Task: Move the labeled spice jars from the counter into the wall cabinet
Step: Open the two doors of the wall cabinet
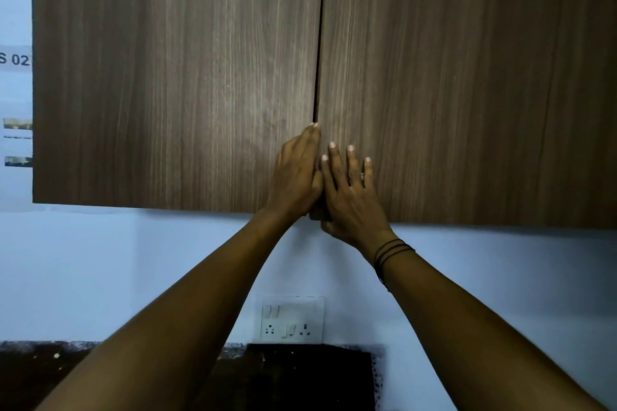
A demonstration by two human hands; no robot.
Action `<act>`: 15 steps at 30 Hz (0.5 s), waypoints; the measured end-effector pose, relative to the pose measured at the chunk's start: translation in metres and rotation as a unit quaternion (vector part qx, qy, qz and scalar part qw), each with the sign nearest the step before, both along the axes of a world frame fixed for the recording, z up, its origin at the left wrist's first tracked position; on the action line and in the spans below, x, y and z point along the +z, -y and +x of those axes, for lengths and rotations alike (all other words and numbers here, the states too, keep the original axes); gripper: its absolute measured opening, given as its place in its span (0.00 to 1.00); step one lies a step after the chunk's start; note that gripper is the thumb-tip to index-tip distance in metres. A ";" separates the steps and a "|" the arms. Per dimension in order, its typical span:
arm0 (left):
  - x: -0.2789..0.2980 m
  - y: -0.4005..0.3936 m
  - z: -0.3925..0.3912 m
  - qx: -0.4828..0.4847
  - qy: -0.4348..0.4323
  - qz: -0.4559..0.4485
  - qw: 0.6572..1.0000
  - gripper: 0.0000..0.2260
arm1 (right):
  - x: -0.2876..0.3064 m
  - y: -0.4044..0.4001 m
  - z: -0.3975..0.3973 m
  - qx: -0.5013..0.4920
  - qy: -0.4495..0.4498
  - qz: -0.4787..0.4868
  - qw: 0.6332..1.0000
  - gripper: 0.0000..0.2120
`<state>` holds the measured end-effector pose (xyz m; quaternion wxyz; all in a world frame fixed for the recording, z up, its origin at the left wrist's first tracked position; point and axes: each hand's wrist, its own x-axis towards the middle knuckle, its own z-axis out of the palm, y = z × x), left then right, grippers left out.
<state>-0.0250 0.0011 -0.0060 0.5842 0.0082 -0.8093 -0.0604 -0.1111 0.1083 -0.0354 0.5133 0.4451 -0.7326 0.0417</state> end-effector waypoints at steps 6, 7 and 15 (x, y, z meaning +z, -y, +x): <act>0.012 -0.020 0.010 -0.241 0.012 0.142 0.960 0.31 | 0.001 -0.033 0.007 0.037 -0.026 0.009 0.999 0.55; 0.015 -0.026 0.011 -0.272 0.002 0.152 0.950 0.30 | 0.001 -0.041 0.009 0.049 -0.032 0.013 0.998 0.55; 0.029 -0.093 0.023 -0.381 -0.136 0.239 0.883 0.15 | 0.038 -0.116 0.050 0.268 0.111 -0.106 0.951 0.38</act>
